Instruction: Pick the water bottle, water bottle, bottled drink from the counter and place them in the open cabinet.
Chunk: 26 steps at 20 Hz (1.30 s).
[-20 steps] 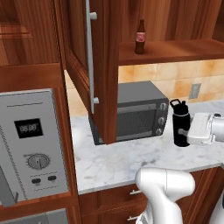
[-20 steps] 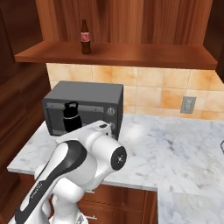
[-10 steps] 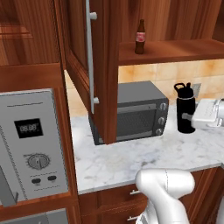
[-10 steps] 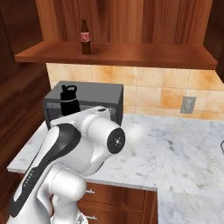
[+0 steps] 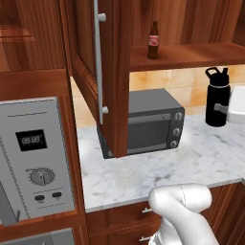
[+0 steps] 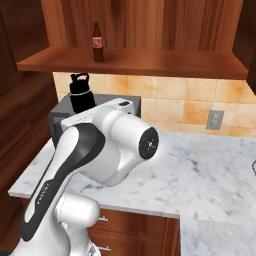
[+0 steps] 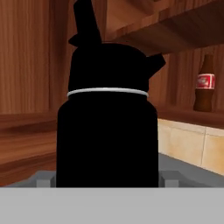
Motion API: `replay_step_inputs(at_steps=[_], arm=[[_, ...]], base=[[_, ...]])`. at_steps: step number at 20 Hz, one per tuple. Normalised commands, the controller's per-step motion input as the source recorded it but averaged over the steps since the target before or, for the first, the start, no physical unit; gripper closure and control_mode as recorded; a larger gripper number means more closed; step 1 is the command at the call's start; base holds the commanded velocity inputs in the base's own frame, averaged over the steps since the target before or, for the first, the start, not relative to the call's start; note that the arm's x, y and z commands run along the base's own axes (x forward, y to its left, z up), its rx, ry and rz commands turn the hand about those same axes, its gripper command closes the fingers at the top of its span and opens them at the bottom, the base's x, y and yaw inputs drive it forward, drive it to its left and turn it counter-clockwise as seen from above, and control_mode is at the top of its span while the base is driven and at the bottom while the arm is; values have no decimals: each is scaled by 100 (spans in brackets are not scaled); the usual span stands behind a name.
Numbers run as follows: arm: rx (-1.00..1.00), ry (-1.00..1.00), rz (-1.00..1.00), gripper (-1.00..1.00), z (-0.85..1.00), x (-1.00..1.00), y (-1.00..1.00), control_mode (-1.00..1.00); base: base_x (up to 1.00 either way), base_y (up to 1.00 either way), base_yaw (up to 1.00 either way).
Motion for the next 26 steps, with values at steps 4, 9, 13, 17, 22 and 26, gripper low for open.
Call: replay_step_inputs(at_steps=[4,9,13,17,22,26], arm=[[0,-2,0,100,63,1,-10,-100],[0,-1,0,100,56,25,-2,-100],[2,0,0,100,41,40,-2,-100],[13,8,0,100,39,51,-1,-100],[13,3,0,100,29,55,-2,-100],[7,0,0,100,15,63,-2,-100]], base=[[0,0,0],[0,0,0],[0,0,0],[0,0,0],[0,0,0],[0,0,0]])
